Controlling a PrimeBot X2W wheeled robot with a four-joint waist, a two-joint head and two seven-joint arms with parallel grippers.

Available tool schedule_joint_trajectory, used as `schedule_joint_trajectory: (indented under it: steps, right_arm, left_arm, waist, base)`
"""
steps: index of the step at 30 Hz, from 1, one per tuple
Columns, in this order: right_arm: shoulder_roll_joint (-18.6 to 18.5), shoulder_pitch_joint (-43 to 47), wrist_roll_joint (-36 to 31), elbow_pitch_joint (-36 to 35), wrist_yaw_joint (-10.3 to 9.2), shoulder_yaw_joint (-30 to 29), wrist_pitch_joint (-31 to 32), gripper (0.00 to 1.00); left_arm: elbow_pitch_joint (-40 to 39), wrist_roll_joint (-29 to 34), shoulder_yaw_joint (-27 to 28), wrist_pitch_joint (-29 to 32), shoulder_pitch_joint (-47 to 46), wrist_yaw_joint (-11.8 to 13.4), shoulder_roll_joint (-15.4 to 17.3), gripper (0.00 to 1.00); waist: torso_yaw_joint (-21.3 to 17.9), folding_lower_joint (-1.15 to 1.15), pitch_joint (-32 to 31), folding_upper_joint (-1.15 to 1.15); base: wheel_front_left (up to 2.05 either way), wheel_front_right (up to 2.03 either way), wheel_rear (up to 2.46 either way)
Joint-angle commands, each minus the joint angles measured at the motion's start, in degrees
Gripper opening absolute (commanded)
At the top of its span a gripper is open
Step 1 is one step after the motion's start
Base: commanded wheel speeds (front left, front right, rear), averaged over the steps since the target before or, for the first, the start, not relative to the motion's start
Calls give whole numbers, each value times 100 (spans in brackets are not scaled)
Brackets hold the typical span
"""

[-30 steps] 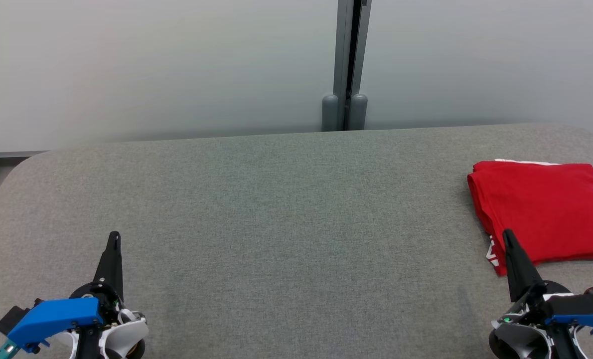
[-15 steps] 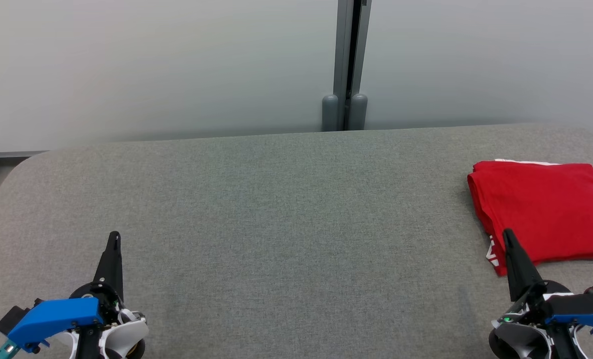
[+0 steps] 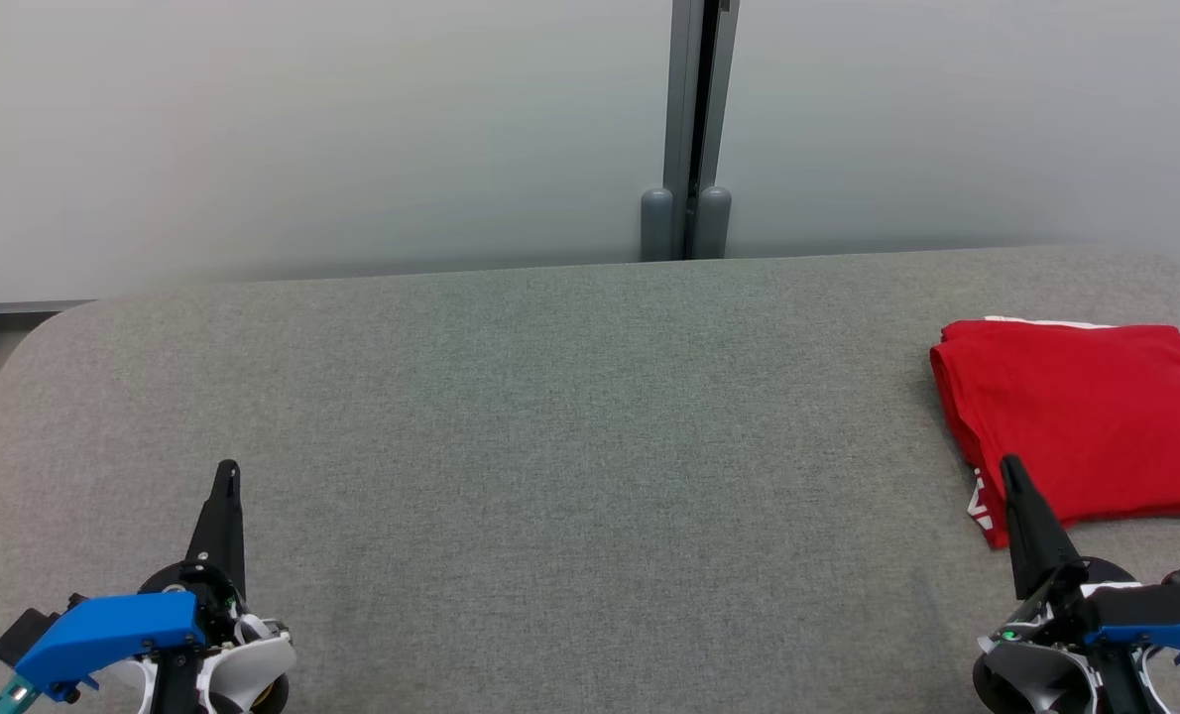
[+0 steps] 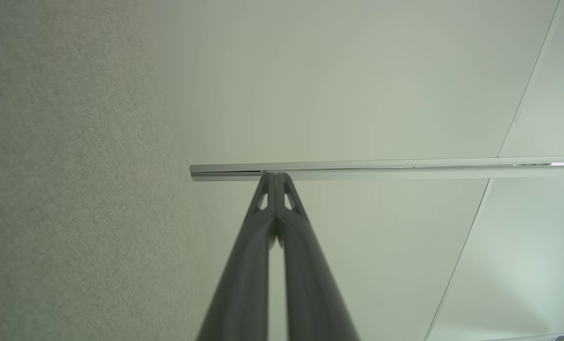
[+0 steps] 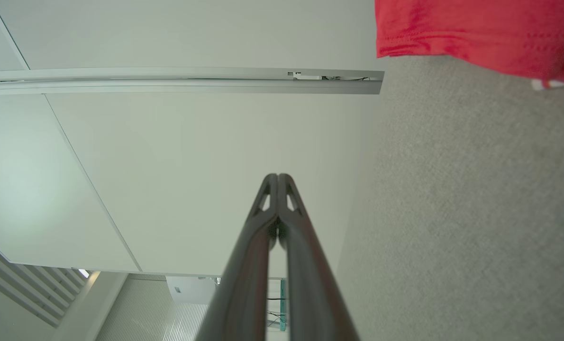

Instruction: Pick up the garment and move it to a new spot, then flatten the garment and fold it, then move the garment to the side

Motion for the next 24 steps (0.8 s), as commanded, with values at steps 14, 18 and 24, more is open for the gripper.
schedule_joint_trajectory:
  steps: [14, 18, 24]
  right_arm:
    - [-23, -56, 16, -18, 0, -12, 26, 0]
    - [-23, -56, 16, -18, 0, -11, 26, 0]
    - [-23, -56, 16, -18, 0, -11, 26, 0]
  left_arm:
    - [-23, -15, 12, 20, -58, -31, -10, 0]
    - [-23, -15, 11, 20, -58, -31, -10, 0]
    - [-23, -16, 11, 19, -58, -31, -10, 0]
  waist:
    - [0, 0, 0, 0]
    - [0, 0, 0, 0]
    - [0, 0, 0, 0]
  base:
    - [0, 0, 0]
    - [0, 0, 0]
    - [0, 0, 0]
